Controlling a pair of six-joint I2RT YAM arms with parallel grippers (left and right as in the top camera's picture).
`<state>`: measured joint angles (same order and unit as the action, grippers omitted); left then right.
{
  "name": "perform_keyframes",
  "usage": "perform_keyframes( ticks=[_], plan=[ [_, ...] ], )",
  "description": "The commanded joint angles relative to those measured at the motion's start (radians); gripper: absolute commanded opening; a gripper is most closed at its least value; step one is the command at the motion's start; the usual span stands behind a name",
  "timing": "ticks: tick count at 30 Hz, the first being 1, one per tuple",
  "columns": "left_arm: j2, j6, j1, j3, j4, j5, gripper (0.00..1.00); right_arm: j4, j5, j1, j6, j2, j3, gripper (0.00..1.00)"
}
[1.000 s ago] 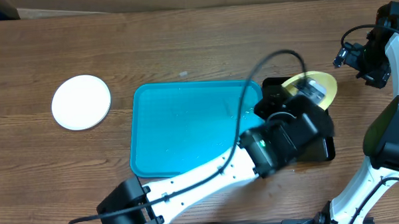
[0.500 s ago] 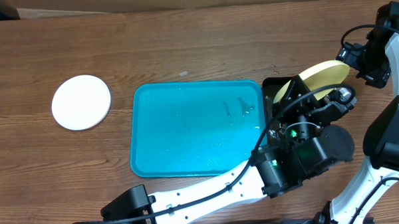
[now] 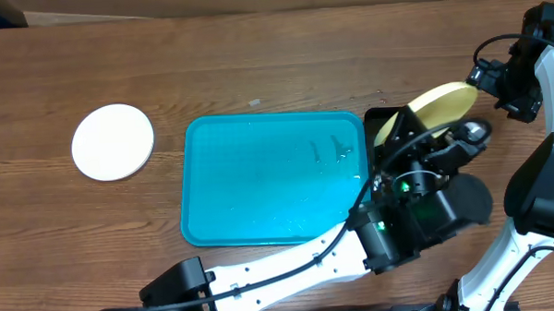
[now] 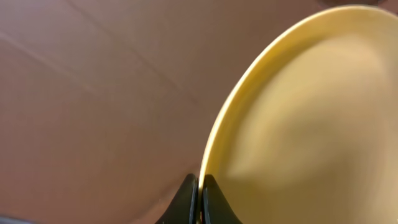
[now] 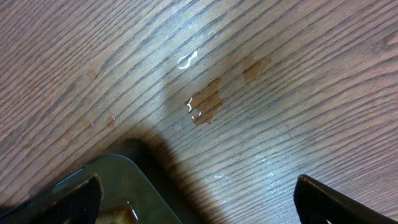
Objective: Clean dirty plates on tray and stack at the side
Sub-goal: 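Carry the yellow plate left and stack it on the white plates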
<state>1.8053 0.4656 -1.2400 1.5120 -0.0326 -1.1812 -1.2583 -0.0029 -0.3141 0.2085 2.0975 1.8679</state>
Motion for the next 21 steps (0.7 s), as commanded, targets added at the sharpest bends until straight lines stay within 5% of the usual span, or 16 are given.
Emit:
perform_keyframes(
  ticks=[1, 2, 6, 12, 17, 21],
  plan=[
    [0.013, -0.339, 0.051, 0.018, -0.161, 0.123, 0.04, 0.002, -0.006, -0.004, 0.005, -0.02, 0.007, 1.0],
    [0.013, -0.481, 0.079, 0.018, -0.283, 0.298, 0.04, 0.002, -0.006, -0.004, 0.005, -0.02, 0.007, 1.0],
    [0.013, -0.713, 0.182, 0.018, -0.431, 0.702, 0.04, 0.002, -0.006, -0.004, 0.005, -0.02, 0.007, 1.0],
    [0.012, -0.87, 0.43, 0.019, -0.451, 1.225, 0.04, 0.002, -0.006, -0.004, 0.005, -0.02, 0.007, 1.0],
    [0.012, -0.959, 0.715, 0.019, -0.507, 1.514, 0.04, 0.002, -0.006, -0.004, 0.005, -0.02, 0.007, 1.0],
    [0.012, -0.968, 0.989, 0.019, -0.645, 1.582, 0.04, 0.002, -0.006, -0.004, 0.005, -0.02, 0.007, 1.0]
  ],
)
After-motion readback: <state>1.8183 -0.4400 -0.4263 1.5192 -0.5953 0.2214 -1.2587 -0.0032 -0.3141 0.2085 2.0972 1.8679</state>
